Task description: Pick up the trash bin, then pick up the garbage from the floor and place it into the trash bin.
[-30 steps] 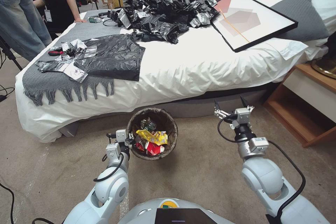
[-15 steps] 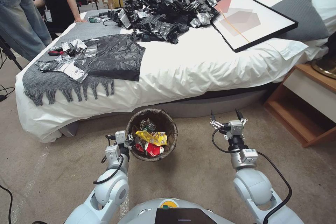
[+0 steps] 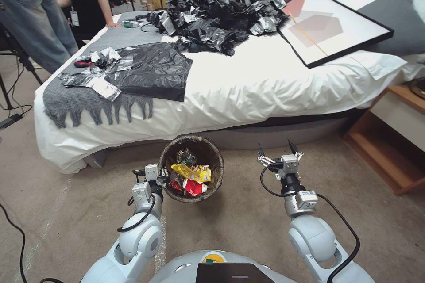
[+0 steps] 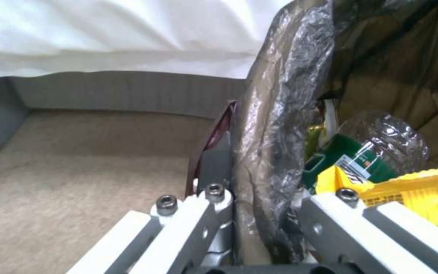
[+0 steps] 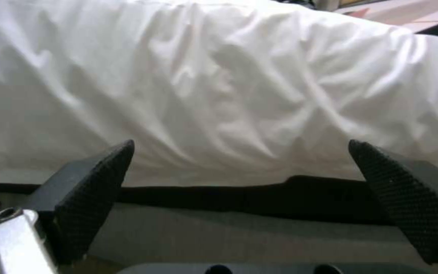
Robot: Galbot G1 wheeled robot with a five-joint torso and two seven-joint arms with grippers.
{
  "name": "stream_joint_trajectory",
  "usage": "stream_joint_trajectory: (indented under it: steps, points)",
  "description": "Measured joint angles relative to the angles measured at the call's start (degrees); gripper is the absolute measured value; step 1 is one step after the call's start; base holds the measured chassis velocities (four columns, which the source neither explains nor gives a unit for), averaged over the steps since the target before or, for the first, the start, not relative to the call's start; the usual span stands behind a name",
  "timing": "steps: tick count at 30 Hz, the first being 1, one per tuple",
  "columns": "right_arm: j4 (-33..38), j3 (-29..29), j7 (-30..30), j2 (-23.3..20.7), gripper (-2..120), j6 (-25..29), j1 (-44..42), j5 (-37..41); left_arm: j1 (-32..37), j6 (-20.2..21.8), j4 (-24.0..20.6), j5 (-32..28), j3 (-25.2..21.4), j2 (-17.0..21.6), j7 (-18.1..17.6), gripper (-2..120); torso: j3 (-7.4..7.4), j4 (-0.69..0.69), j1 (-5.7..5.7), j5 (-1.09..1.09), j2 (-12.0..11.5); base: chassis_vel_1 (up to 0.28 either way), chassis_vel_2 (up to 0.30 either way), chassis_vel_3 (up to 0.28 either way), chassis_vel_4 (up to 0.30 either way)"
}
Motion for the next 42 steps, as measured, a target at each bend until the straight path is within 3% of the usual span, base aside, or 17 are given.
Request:
stream_joint_trajectory:
  steps: [42]
  points:
    - [-0.2,-2.4,-0.1,0.3,100,0.0,0.3,-0.9,0.0,0.0,0.2,0.0,-0.7,-0.6,0.0,4,0.01,0.00,0.00,-0.01,0.0,0.110,0.110,0.113,0.120]
